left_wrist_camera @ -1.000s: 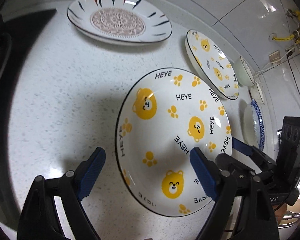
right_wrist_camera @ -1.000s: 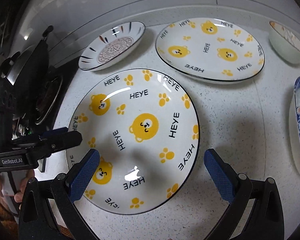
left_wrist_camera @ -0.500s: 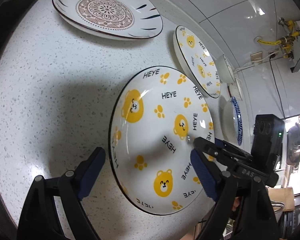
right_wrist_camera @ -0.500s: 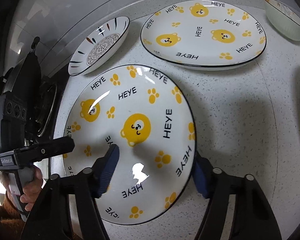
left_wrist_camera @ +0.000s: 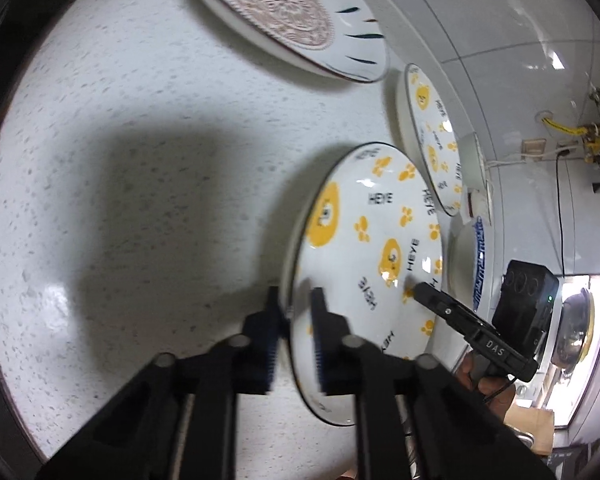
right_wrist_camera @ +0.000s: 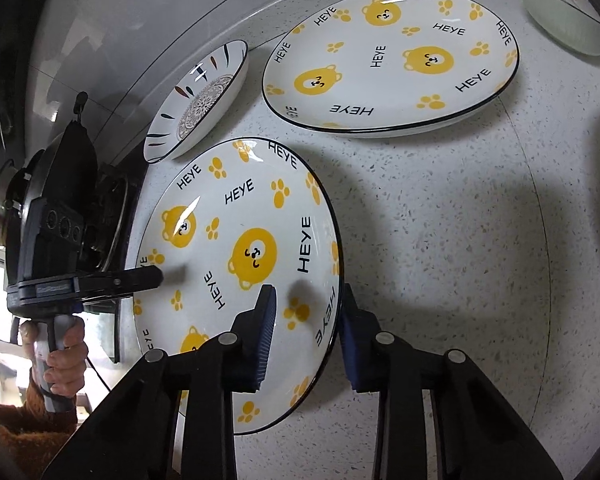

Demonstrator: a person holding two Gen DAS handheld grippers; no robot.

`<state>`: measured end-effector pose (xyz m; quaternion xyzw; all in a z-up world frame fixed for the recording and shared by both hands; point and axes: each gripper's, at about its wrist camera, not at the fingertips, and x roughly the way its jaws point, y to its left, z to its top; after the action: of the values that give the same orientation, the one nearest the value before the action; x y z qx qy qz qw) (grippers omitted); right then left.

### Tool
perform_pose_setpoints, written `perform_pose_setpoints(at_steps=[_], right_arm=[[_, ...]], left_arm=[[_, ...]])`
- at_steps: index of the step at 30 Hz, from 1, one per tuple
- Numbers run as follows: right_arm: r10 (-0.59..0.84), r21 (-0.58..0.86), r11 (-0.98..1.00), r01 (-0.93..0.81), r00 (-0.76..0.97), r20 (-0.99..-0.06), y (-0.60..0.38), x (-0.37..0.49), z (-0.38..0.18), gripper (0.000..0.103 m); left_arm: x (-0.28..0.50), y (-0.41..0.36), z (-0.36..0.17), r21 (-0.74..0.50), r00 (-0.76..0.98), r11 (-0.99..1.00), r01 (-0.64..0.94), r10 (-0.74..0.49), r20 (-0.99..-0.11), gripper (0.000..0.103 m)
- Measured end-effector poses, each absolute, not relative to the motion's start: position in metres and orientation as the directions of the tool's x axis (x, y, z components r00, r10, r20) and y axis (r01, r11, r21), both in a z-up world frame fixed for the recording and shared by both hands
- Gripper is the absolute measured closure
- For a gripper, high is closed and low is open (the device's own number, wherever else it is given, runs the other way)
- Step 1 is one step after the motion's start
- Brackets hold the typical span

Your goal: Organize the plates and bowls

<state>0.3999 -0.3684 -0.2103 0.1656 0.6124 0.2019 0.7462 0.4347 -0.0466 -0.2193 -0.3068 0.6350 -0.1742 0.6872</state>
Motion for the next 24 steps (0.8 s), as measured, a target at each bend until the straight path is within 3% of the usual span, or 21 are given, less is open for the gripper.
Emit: perform_pose_setpoints(at_steps=[4, 16, 24], right_arm=[[0.500, 0.488, 0.866, -0.109, 0.163, -0.851, -0.374, 0.400, -0.212, 0.091], [0.495, 0.449, 0.859, -0.244, 0.177, -0.851, -0.352, 0.383, -0.172, 0.091], [0.534, 0.473, 0.808, -0.351, 0.099, -0.839, -0.308, 0.336, -0.171, 0.091]], left_arm=[[0.431, -0.046, -0.218, -0.640, 0.145, 0.754, -0.147, -0.623, -0.769, 0.094], [0.407, -0.044, -0.200, -0.623, 0.251, 0.766, -0.155, -0.580, -0.775, 0.094], [0.320, -0.012, -0.201, -0.584, 0.289, 0.781, -0.221, -0.519, -0.804, 0.093]])
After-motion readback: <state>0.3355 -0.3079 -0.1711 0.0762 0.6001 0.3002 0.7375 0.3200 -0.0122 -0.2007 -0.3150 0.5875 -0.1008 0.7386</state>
